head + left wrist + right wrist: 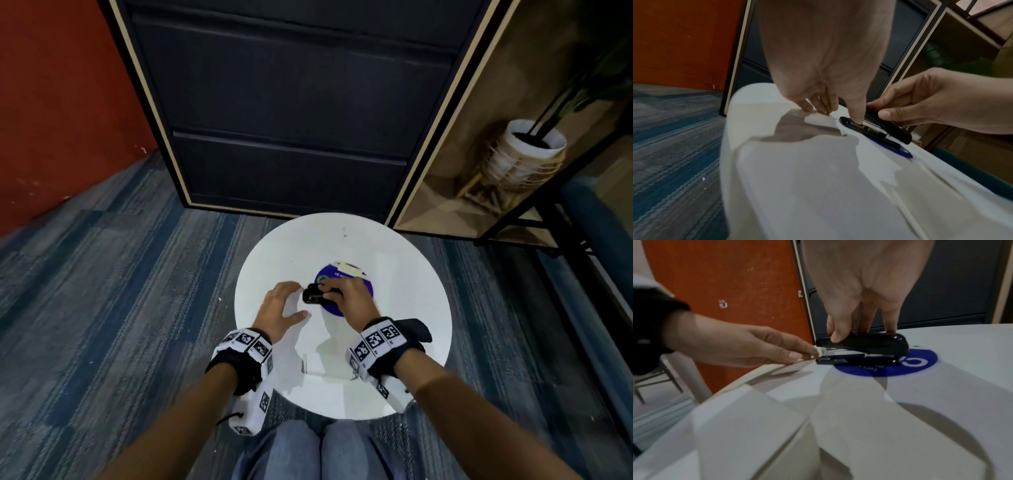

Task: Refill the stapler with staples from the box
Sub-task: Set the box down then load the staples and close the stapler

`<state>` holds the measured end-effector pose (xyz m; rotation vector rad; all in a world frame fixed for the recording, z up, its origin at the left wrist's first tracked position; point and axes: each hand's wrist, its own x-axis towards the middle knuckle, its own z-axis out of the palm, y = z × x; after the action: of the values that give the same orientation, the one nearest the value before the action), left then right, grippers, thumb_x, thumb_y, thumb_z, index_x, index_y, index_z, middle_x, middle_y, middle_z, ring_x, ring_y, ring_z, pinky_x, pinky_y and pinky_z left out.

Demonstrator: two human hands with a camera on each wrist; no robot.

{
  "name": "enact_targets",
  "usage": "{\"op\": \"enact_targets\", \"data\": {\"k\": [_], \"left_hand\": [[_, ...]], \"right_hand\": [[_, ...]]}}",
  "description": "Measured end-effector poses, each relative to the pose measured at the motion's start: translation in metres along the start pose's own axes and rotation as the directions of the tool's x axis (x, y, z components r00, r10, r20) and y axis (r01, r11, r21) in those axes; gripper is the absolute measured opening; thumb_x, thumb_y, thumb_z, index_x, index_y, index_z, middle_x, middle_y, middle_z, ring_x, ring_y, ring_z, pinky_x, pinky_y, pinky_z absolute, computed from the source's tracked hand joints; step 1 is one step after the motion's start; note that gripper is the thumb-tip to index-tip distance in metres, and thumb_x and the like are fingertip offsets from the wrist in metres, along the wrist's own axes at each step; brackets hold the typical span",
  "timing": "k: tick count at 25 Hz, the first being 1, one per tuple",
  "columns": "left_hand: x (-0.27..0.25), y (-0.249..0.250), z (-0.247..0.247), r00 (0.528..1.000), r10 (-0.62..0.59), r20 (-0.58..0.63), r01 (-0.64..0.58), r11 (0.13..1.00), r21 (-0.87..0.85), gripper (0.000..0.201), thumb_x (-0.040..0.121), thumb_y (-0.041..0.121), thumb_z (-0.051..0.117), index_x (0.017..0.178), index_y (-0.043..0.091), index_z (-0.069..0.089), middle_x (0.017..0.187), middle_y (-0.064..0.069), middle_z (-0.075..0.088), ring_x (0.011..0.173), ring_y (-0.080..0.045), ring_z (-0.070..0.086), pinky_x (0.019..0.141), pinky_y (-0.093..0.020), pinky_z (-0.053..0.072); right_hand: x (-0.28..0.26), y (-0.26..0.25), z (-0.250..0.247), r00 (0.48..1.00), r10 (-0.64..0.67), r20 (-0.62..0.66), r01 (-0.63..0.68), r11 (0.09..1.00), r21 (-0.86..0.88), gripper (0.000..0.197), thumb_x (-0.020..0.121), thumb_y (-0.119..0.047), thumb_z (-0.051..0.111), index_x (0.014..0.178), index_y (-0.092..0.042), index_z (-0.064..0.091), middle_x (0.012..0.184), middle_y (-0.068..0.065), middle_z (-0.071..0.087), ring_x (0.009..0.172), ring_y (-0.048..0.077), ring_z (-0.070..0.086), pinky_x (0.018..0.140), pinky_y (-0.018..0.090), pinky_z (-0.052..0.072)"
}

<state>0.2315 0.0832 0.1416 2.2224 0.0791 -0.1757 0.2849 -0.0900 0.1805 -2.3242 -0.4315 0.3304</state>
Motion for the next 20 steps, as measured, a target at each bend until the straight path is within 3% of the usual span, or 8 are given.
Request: {"op": "enact_targets", "data": {"k": [2, 3, 6, 9, 12, 17, 20], "left_hand": [[-0.013, 0.004, -0.007, 0.997, -0.034, 0.073, 0.036, 0.999, -0.024, 0.057, 0.088, 0.019, 0.066, 0.138, 0.002, 0.044, 0.143, -0.010, 0.043, 0.133, -0.025, 0.041, 0.114, -0.029, 0.029], [-0.020, 0.002, -0.010, 0.993, -0.044, 0.106, 0.047, 0.999, -0.027, 0.059, 0.088, 0.024, 0.065, 0.139, 0.002, 0.043, 0.145, -0.010, 0.041, 0.135, -0.024, 0.040, 0.116, -0.030, 0.028], [-0.047, -0.011, -0.013, 0.984, 0.000, 0.177, -0.014, 0.997, 0.079, 0.090, 0.071, 0.062, 0.049, 0.143, 0.009, 0.039, 0.156, -0.002, 0.027, 0.146, -0.020, 0.025, 0.118, -0.026, 0.018], [-0.064, -0.033, -0.008, 0.956, 0.086, 0.279, -0.171, 0.940, 0.294, 0.119, 0.056, 0.091, 0.026, 0.151, 0.021, 0.013, 0.160, 0.006, -0.003, 0.146, -0.010, -0.008, 0.121, -0.034, 0.005], [-0.072, -0.040, -0.001, 0.963, 0.091, 0.253, -0.180, 0.916, 0.358, 0.113, 0.054, 0.092, 0.011, 0.150, 0.032, 0.002, 0.156, 0.013, -0.017, 0.138, 0.000, -0.024, 0.116, -0.033, -0.005], [-0.076, -0.042, 0.003, 0.978, 0.088, 0.191, -0.154, 0.917, 0.367, 0.093, 0.066, 0.086, 0.021, 0.148, 0.045, 0.005, 0.153, 0.029, -0.019, 0.136, 0.010, -0.033, 0.109, -0.016, -0.016], [-0.078, -0.034, 0.000, 0.974, 0.052, 0.220, -0.141, 0.900, 0.412, 0.082, 0.077, 0.076, 0.035, 0.148, 0.046, 0.009, 0.153, 0.029, -0.017, 0.142, 0.004, -0.023, 0.110, -0.022, -0.007]], "right_hand": [[-0.002, -0.004, -0.010, 0.999, -0.005, 0.032, 0.007, 0.998, -0.065, 0.026, 0.088, 0.003, 0.054, 0.109, -0.002, 0.069, 0.107, 0.022, 0.070, 0.103, 0.035, 0.062, 0.082, 0.030, 0.046], [-0.004, -0.003, -0.014, 0.999, -0.004, 0.053, 0.009, 0.996, -0.092, 0.027, 0.087, 0.005, 0.053, 0.108, -0.002, 0.068, 0.106, 0.022, 0.069, 0.102, 0.035, 0.061, 0.082, 0.034, 0.045], [-0.020, 0.005, -0.025, 0.998, 0.031, 0.054, -0.021, 0.983, -0.180, 0.032, 0.084, 0.004, 0.056, 0.110, -0.010, 0.068, 0.110, 0.019, 0.068, 0.103, 0.033, 0.061, 0.082, 0.033, 0.046], [-0.032, 0.023, -0.037, 0.990, 0.118, -0.072, -0.130, 0.973, -0.191, 0.035, 0.081, 0.002, 0.058, 0.110, -0.016, 0.069, 0.108, 0.020, 0.068, 0.100, 0.038, 0.063, 0.084, 0.040, 0.052], [-0.032, 0.041, -0.056, 0.967, 0.198, -0.159, -0.229, 0.950, -0.211, 0.032, 0.082, 0.001, 0.058, 0.106, -0.017, 0.069, 0.102, 0.023, 0.066, 0.094, 0.040, 0.063, 0.080, 0.038, 0.052], [0.004, 0.065, -0.073, 0.950, 0.194, -0.246, -0.248, 0.946, -0.211, 0.032, 0.081, 0.005, 0.059, 0.103, -0.015, 0.070, 0.098, 0.021, 0.068, 0.092, 0.038, 0.063, 0.077, 0.035, 0.049], [0.013, 0.066, -0.082, 0.952, 0.214, -0.220, -0.254, 0.952, -0.170, 0.031, 0.080, 0.007, 0.061, 0.102, -0.012, 0.070, 0.101, 0.019, 0.069, 0.096, 0.036, 0.063, 0.082, 0.034, 0.048]]}}
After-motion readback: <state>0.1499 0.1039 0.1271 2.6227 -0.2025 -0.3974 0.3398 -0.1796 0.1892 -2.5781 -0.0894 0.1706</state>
